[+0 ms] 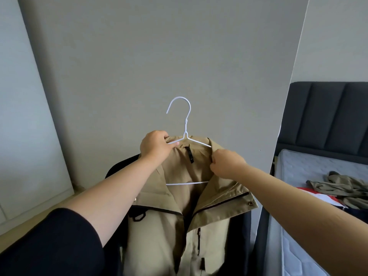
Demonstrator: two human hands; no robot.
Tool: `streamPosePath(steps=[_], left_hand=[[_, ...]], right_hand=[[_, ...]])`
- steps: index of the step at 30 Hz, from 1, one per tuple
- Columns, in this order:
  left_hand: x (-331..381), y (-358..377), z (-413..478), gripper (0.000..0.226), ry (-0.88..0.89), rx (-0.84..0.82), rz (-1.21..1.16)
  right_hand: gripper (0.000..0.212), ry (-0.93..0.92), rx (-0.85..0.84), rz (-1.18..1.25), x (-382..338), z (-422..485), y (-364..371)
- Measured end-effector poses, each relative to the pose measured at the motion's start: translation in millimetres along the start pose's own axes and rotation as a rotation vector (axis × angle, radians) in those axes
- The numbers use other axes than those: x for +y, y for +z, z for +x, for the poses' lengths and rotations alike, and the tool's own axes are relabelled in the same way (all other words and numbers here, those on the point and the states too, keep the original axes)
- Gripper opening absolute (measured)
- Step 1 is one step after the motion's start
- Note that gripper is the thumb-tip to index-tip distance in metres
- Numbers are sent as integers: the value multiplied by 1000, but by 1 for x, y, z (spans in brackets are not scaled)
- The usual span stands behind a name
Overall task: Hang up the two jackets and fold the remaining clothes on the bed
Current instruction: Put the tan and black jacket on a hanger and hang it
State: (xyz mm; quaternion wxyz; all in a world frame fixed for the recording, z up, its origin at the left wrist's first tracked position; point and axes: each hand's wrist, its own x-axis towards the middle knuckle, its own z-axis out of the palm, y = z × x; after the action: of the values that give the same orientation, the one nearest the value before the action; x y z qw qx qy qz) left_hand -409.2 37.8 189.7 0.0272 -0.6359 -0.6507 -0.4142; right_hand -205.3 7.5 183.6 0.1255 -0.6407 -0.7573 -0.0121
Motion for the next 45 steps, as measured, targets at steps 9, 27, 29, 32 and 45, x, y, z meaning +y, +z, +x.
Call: streamPosePath(steps=[9, 27, 29, 32, 45], left_hand=[[4, 1, -6, 60, -29, 11, -37], [10, 14, -14, 51, 59, 8, -127], [14, 13, -12, 47, 109, -24, -127], [16, -1, -2, 30, 267, -112, -140], [-4, -10, 7, 21, 112, -577, -97]], right_hand=[[20, 40, 267, -215, 2, 0, -5], [22, -130, 40, 230, 25, 2, 2], [14, -89, 79, 253, 26, 6, 4], [18, -38, 328, 346, 33, 7, 5], [12, 159, 558, 293, 49, 4, -14]])
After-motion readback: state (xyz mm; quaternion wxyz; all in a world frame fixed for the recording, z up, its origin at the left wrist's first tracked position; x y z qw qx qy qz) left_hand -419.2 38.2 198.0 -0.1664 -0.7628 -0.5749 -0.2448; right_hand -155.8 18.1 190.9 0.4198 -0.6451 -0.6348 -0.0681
